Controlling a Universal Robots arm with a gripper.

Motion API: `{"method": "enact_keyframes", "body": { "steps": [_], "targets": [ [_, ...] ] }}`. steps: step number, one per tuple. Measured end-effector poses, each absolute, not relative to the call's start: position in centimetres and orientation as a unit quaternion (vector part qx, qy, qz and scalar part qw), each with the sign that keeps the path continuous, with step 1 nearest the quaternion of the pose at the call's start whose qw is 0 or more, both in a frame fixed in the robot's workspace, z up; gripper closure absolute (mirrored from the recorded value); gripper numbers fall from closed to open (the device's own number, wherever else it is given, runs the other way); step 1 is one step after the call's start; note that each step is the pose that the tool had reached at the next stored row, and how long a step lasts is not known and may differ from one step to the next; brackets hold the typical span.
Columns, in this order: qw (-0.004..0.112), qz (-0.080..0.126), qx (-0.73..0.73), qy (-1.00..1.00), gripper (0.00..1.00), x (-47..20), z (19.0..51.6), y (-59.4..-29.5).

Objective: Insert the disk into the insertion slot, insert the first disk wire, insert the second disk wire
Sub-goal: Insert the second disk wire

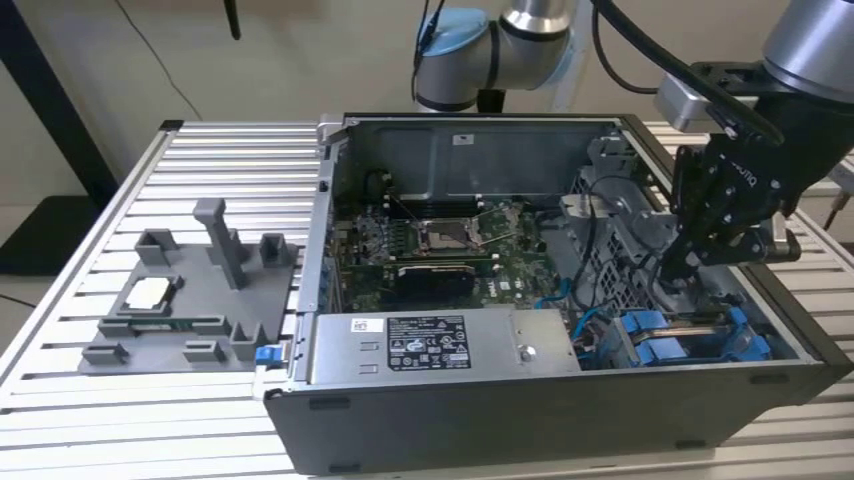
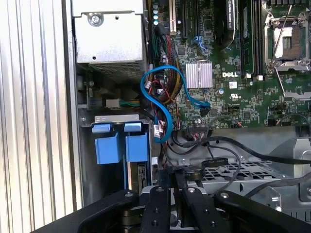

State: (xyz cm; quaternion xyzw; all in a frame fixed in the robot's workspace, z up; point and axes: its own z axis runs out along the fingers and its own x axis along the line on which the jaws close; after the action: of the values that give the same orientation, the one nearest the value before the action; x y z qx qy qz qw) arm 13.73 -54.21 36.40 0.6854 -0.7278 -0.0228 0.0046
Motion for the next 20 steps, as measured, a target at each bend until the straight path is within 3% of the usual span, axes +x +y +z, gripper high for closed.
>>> {"method": "enact_keyframes", "body": {
  "steps": [11,20],
  "targets": [
    [0.005,-0.023,0.685,-0.728,0.84,13.7,36.2,-54.3],
    [0.005,-0.023,0.685,-0.728,0.84,13.8,36.1,-56.2]
  ]
}}
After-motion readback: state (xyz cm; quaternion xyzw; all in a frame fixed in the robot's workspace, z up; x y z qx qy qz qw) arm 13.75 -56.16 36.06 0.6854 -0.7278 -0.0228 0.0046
